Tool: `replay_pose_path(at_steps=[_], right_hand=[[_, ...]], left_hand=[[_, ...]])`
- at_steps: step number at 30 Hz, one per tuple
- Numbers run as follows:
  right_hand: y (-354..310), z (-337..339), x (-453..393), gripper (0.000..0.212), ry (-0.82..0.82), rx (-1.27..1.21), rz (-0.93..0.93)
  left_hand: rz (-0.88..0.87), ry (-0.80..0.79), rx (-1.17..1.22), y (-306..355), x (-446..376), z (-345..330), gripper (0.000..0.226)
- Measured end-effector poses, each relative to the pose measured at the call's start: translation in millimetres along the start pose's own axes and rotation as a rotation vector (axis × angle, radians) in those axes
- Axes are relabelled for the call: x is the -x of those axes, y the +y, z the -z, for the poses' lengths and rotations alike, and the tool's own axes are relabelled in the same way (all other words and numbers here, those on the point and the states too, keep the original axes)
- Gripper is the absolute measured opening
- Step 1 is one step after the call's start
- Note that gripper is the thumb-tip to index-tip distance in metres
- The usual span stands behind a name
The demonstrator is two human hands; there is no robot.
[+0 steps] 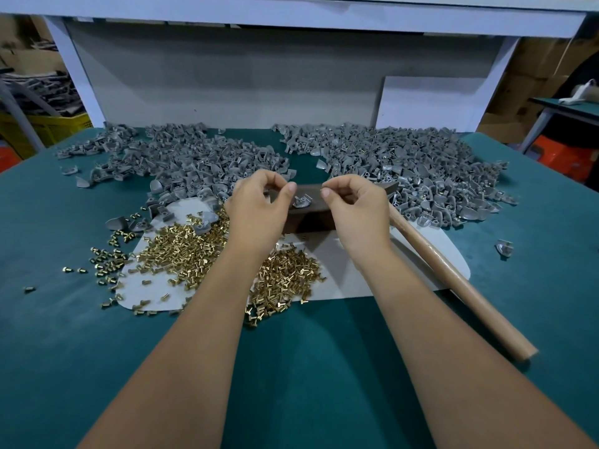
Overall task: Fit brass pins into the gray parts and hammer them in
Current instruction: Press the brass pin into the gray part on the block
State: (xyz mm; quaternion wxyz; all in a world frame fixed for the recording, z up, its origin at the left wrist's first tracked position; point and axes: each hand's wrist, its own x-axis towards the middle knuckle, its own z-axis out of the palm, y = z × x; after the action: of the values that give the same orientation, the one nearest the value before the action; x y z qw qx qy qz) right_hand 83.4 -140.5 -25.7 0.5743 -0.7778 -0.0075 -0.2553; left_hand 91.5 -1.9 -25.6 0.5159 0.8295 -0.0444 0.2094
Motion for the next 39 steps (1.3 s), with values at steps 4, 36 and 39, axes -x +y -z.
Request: replay_pose_path(at_steps=[4, 36, 39], right_hand=[[1, -5, 1, 0.018, -0.029, 0.162, 0.089], [-8, -19, -9, 0.016, -0.131, 0.382, 0.064], [-6, -21, -10, 0.015, -0.112, 0.429, 0.087]], left_hand=[[0.029, 0.028, -0.005, -7, -6, 5, 0.013], [0.005, -0.068, -0.146, -14, -6, -8, 0.006], [0.013, -0.06, -0.174, -13, -6, -9, 0.006]])
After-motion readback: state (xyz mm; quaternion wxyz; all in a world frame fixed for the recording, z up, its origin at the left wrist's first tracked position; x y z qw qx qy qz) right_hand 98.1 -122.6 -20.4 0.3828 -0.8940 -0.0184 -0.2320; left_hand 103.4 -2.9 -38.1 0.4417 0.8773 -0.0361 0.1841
